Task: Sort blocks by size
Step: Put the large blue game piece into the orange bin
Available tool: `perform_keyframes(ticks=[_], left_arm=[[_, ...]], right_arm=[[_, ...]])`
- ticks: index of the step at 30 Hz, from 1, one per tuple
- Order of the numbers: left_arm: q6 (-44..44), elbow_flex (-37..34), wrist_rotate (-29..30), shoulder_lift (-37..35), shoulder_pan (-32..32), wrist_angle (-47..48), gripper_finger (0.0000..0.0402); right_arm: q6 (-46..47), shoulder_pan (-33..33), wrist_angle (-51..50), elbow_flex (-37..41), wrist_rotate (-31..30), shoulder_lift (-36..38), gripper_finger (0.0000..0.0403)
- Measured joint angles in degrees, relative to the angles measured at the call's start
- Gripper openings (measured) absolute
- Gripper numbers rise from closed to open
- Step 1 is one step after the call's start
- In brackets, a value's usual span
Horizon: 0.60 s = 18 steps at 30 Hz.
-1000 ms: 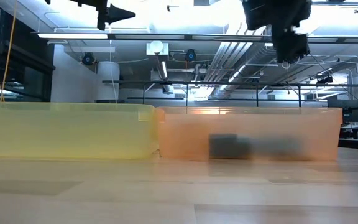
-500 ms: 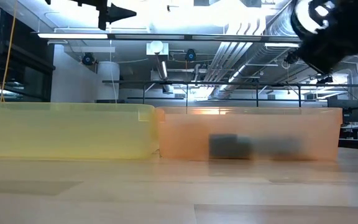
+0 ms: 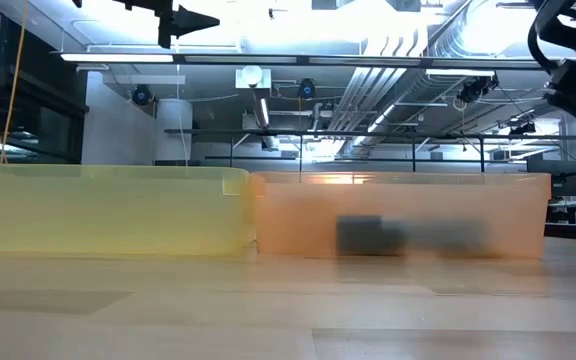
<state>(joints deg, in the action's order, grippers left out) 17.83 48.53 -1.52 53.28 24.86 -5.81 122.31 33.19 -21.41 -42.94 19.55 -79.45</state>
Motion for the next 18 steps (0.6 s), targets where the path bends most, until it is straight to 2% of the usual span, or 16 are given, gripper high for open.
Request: perform_keyframes(ticks=[6, 18], left_arm=[[0.0, 0.0, 0.0, 0.0, 0.0, 0.0, 0.0268], [-1.1, 0.0, 0.0, 0.0, 0.0, 0.0, 0.0268]], right_arm=[[1.0, 0.0, 6.0, 0.0, 1.6, -4.3, 0.0250], [1.3, -0.2, 8.9, 0.0, 3.5, -9.8, 0.0250]])
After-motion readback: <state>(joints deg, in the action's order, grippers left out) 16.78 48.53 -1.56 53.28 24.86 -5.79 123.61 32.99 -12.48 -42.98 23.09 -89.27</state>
